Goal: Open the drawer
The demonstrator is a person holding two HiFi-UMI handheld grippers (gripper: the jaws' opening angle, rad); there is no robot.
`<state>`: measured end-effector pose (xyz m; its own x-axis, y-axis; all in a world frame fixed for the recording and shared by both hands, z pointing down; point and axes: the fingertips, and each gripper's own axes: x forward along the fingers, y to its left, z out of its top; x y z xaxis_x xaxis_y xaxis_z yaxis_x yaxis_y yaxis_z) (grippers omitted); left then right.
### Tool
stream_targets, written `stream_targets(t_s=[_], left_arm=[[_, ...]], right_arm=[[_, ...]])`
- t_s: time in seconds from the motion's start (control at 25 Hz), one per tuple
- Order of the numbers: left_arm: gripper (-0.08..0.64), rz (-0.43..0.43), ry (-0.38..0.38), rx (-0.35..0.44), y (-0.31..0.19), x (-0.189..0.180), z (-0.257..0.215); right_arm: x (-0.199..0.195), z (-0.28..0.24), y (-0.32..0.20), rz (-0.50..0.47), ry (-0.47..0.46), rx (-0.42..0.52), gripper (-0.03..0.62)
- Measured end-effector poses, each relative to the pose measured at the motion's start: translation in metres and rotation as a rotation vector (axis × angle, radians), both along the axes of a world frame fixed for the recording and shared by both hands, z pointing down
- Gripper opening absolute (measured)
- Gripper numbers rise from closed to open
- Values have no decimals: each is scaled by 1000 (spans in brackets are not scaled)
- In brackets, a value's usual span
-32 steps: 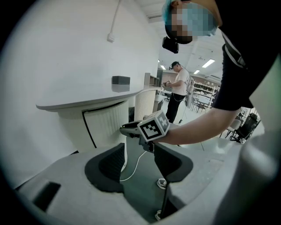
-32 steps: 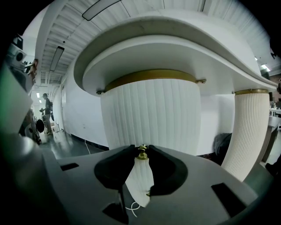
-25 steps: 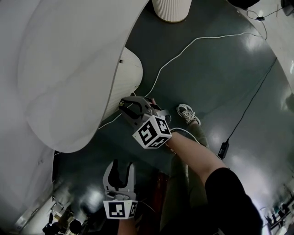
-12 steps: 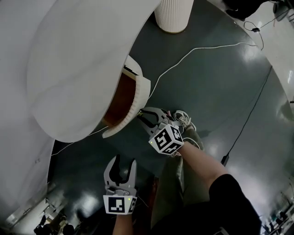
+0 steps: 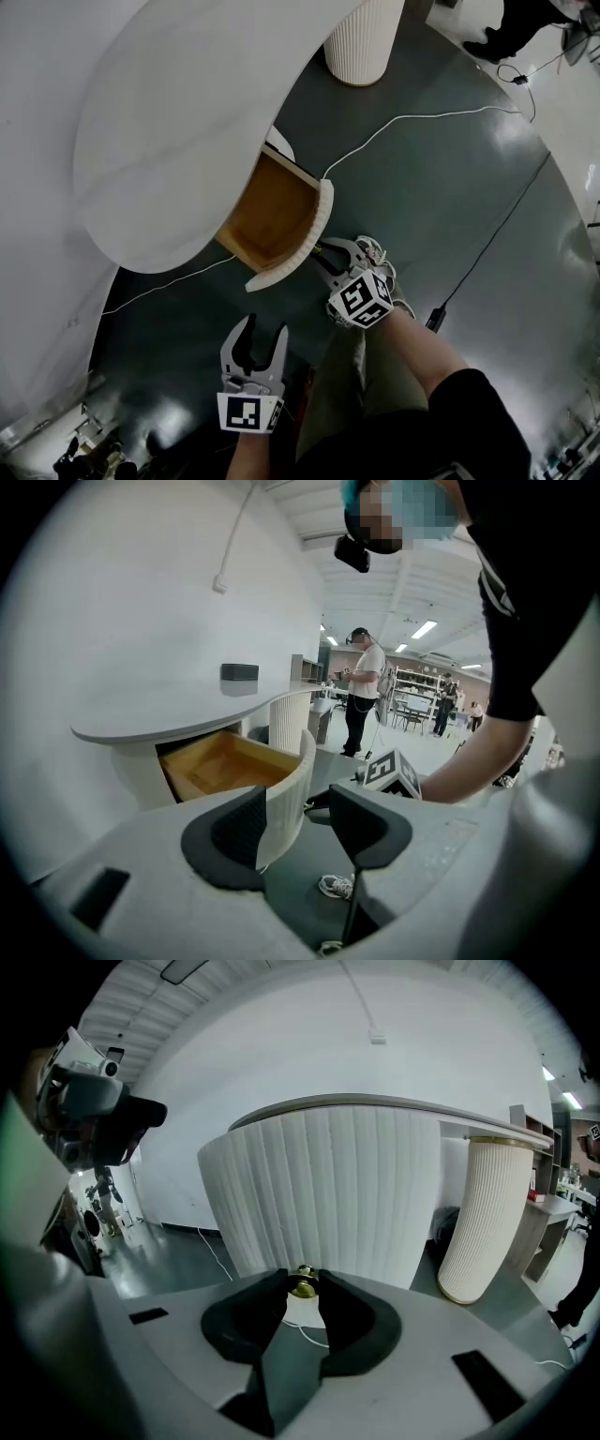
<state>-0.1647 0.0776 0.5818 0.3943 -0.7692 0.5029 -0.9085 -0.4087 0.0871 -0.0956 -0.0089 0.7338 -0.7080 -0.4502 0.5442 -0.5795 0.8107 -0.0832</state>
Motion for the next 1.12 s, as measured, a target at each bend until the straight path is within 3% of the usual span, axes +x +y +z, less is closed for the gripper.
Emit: stream_targets(t_s=[0.32,0.72,1.12], left_arm=[[206,-17,-4,9,14,7,-34],[206,50,-24,-21,11,29,-52],[206,34,-10,26,3,31,-99]], right_arm=[[30,-16,32,-5,55,-51,109],[38,-26,33,26,80,-106,119],[72,-117,30,75,48,-37,36]])
